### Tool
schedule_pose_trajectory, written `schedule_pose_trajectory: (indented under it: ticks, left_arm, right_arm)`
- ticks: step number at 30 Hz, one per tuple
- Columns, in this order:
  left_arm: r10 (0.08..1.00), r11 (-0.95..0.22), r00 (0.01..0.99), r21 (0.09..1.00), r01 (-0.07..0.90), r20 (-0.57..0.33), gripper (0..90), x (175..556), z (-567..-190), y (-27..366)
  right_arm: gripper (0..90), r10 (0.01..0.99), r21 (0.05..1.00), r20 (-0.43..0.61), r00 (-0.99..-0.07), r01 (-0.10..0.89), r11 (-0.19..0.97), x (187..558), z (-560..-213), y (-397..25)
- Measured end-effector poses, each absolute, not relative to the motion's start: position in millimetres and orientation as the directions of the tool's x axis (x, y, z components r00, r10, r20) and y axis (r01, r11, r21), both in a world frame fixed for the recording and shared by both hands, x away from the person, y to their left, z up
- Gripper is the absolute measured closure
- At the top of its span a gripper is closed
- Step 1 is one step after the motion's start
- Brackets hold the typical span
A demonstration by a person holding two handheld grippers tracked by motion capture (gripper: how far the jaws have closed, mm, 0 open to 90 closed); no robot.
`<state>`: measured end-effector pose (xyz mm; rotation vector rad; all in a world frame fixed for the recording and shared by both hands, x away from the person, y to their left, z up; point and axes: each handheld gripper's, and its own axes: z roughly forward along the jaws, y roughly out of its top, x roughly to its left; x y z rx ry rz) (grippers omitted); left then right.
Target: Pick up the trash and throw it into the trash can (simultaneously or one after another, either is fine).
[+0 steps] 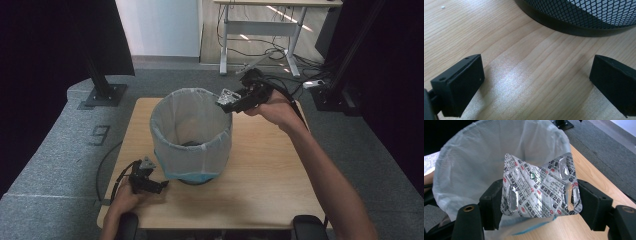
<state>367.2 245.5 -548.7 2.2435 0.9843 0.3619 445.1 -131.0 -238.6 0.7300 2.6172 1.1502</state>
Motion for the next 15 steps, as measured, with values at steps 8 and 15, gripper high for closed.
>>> schedule_pose_trajectory:
  ticks: [8, 15]
  left_arm:
    - [0.733, -0.504, 0.680, 0.663, 0.553, -0.009, 0.0, 367, -549, 246]
    - [0.733, -0.505, 0.680, 0.663, 0.553, -0.009, 0.0, 367, -549, 246]
  right_arm:
    - [28.8, 0.471, 0.724, 0.011, -0.882, 0.332, 0.604, 444, -240, -106]
    - [28.7, 0.431, 0.714, 0.009, -0.902, 0.308, 0.629, 445, -247, -82]
